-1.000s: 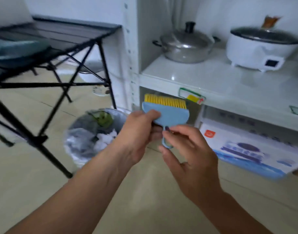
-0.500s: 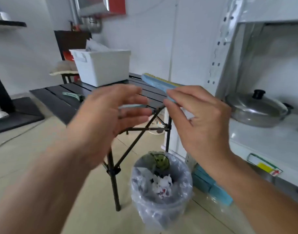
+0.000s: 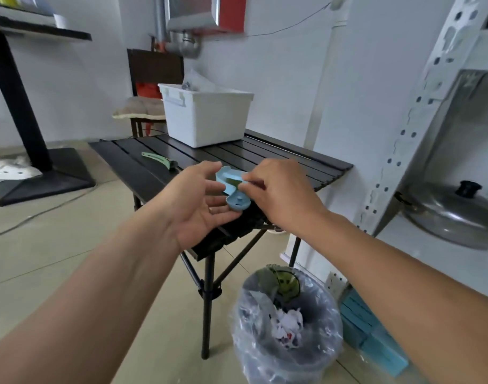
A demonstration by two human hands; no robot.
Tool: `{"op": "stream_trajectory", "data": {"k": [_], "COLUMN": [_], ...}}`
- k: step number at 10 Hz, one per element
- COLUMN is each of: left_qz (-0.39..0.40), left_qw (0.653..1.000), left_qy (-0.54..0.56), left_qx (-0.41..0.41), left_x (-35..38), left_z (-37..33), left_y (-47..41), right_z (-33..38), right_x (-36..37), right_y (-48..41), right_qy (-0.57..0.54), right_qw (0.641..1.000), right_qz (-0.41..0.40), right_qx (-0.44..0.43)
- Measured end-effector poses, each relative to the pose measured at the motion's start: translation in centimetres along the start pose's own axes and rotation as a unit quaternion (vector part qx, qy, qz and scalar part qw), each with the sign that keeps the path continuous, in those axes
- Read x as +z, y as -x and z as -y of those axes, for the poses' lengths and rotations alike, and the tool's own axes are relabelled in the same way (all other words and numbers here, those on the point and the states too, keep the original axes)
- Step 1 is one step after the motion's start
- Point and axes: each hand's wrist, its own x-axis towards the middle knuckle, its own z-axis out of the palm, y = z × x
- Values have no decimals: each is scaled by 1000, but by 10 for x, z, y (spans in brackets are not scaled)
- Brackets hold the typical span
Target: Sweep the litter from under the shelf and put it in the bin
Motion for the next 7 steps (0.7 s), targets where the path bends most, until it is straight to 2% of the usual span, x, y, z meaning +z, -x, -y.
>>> {"op": "stream_trajectory", "data": {"k": [1,4,5,6,7], "left_qz": [14,8,15,-3,-101], "left_qw": [999,999,998,999,987], "left_qy": [40,47,53,30,-33], "left_qx": [-13,-14,-8,24,122], "left_x": [2,5,2,0,0], "left_z": [1,6,6,6,13], "left_y": [-5,-8,-6,-1,9], "right_z": [2,-1,-7,-24,-43], "right_x": [1,-7,-19,-37,-55], "right_y": [4,10,13,32,71], "right_qy": [-37,-85,-125,-187,-221], "right_qw": [999,994,989,969,952], "right_qz": [14,68,6,-52,-52], "right_qx": [10,23,79,150,206]}}
